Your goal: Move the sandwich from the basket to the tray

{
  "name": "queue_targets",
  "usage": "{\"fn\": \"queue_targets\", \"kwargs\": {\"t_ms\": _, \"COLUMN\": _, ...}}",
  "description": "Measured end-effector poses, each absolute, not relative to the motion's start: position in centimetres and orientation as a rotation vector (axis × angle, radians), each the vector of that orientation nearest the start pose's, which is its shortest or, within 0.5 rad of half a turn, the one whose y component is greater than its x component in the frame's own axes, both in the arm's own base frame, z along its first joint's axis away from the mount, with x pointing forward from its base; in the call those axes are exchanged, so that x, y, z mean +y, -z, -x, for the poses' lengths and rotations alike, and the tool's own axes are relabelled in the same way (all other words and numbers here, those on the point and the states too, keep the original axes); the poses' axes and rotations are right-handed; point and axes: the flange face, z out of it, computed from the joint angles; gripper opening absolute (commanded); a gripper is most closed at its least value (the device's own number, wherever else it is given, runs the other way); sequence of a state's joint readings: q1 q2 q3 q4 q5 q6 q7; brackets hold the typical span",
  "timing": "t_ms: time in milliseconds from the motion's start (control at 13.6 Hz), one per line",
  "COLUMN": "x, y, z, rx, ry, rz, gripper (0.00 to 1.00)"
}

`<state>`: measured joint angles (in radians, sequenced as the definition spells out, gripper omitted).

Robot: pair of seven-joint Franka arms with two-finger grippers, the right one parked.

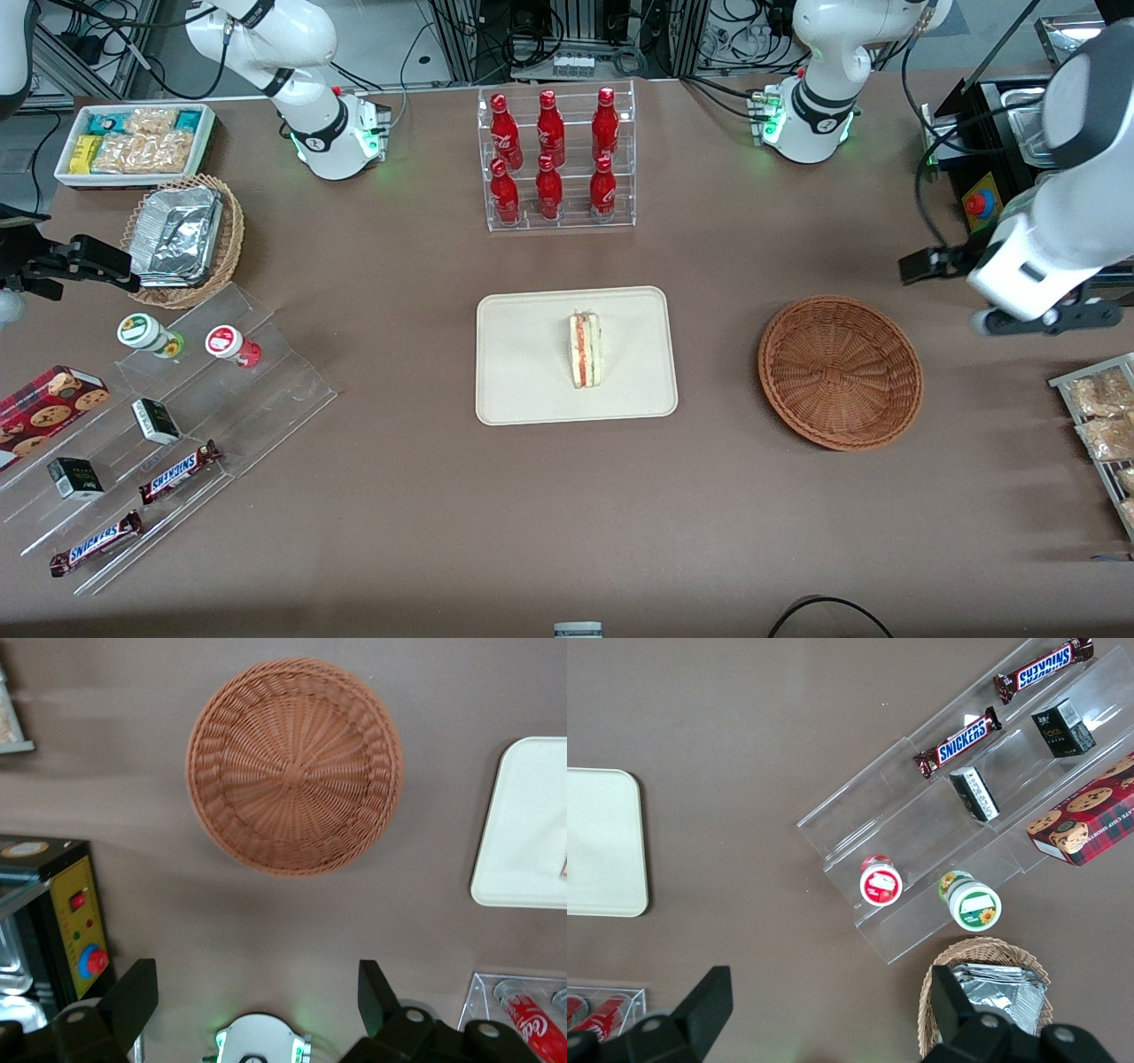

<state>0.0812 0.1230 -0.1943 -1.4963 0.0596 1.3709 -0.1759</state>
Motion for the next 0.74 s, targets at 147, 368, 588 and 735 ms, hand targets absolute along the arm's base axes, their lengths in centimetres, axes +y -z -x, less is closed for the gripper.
{"fn": "queue_targets", "kwargs": {"t_ms": 147, "x": -4.1, "y": -59.1, "z": -55.1, "rx": -0.133, "ry": -0.394, "rz": 3.056, "gripper": 1.0}}
{"fn": "queue_targets", "kwargs": {"t_ms": 368, "x": -3.1, "y": -61.1, "z": -53.0, "rx": -0.166, "ry": -0.44, "rz": 3.073, "gripper": 1.0}}
{"fn": "queue_targets", "kwargs": {"t_ms": 588, "x": -2.9, "y": -63.2, "z": -51.1, "rx": -0.172, "ry": -0.45, "rz": 3.068, "gripper": 1.0}}
{"fn": "queue_targets", "kwargs": {"t_ms": 735, "x": -2.5, "y": -63.5, "z": -50.7, "rx": -0.183, "ry": -0.445, "rz": 3.068, "gripper": 1.0}}
